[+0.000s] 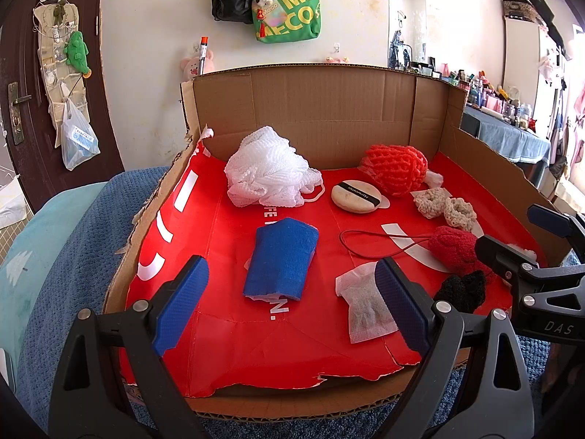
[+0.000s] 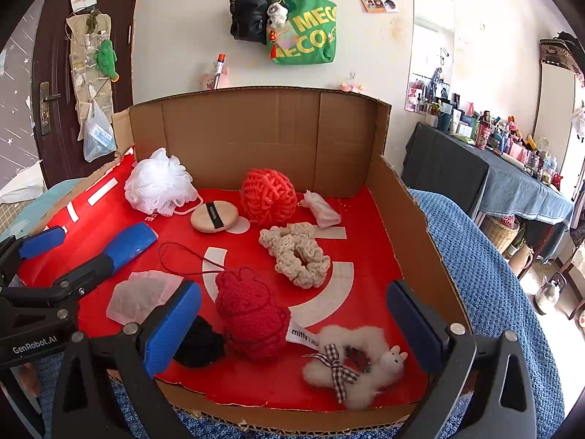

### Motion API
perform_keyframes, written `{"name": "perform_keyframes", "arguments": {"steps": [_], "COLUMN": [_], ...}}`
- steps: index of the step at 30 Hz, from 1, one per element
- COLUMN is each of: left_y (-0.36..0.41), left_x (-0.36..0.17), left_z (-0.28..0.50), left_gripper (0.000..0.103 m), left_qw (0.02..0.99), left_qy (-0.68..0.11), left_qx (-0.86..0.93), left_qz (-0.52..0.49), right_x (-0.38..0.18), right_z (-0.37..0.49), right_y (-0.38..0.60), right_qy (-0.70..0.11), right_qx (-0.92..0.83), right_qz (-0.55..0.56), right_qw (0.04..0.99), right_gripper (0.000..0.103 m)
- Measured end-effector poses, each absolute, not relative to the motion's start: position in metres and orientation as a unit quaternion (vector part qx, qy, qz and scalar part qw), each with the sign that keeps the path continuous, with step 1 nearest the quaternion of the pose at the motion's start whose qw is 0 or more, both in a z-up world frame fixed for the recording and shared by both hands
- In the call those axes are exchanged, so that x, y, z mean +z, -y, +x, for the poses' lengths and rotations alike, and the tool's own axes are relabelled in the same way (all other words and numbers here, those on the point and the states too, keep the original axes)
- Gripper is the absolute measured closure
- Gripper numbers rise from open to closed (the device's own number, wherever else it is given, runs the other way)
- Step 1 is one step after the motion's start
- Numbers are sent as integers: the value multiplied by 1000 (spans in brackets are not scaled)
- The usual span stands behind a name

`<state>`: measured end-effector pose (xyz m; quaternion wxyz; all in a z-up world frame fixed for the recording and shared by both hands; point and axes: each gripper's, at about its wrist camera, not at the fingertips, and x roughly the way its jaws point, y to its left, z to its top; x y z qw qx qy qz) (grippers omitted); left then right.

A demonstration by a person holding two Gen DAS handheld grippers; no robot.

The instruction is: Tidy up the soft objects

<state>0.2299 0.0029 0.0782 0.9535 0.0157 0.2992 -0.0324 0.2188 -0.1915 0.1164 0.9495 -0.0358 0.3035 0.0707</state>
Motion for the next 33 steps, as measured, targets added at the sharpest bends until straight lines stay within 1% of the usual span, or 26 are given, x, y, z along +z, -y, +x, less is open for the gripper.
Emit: {"name": "perform_keyframes", "arguments": {"steps": [9,17,19,20,29,33], "left_y": [-4,-6,-7,-8,-4,-2], "left_x": [82,109,109,105,61,48], "left_z": [221,169,158,152,123,125], "left_gripper": [10,10,8,5,5,5], "left_qw": [951,954,949,944,910,901], "left_qy": [-306,-296,-312,-328,-414,-434], "left_qx": [-35,-40,-37,-36,-36,-18], "left_qz": [15,5,-3,-7,-17,-7], "right_x": [121,144,143,140,104,85], "right_z": [210,169,154,147,114,117], "right_y": [196,199,201,202,198,202], "right_qy": [-302,-300,-312,-322,-399,-431], "right_qx": [76,91,89,93,84,61], "right_qz": [-25,-17,-16,-11,-32,-33], "right_qw": [950,949,946,942,913,900], "right_gripper": [0,0,0,0,0,0]}}
